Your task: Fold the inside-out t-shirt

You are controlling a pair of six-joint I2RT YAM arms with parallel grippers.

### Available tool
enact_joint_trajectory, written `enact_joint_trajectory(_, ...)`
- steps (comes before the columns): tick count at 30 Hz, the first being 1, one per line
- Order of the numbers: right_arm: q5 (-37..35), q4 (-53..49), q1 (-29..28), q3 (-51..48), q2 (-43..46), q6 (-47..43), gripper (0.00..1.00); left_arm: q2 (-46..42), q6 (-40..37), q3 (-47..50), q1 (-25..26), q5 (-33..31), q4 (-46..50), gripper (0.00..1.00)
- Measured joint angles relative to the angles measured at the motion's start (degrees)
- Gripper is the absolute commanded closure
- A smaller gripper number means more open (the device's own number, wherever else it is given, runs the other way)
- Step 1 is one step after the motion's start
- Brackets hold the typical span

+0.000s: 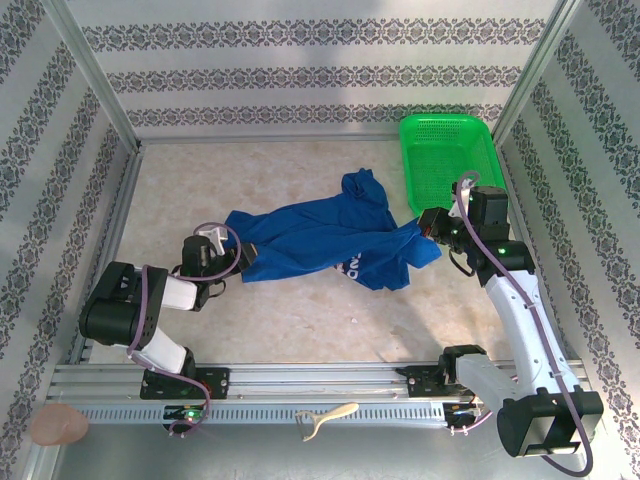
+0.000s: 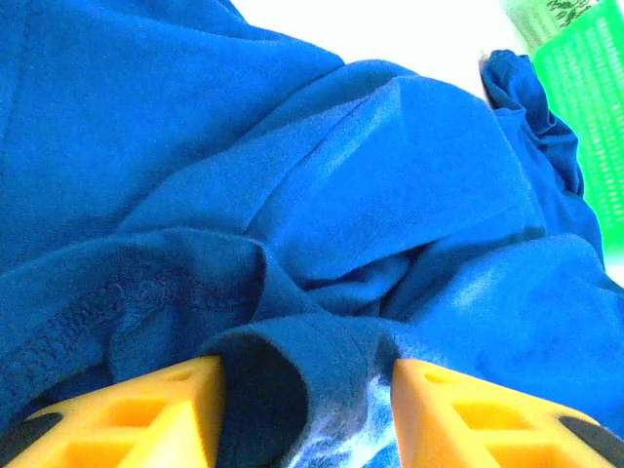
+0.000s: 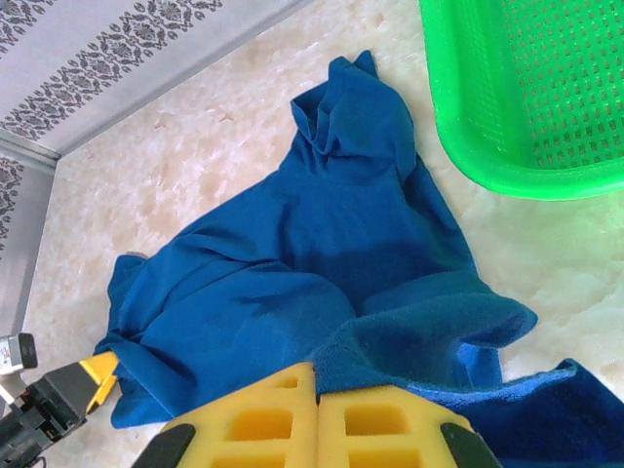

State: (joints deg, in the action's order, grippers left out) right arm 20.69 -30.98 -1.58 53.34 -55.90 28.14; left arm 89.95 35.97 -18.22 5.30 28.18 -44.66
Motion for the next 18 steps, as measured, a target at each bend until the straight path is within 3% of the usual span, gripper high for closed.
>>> enact_joint_trajectory(12,0.0,0.0,0.0,0.0,0.0,0.2,1.00,3.6,-1.0,-3.8,0.3,1.6,-0.4,0.53)
enact_joint_trajectory(18,0.2,0.0,0.4,0.0,0.0,0.2,1.00,3.8,0.1,-3.2,0.4,3.8,-4.1,0.66)
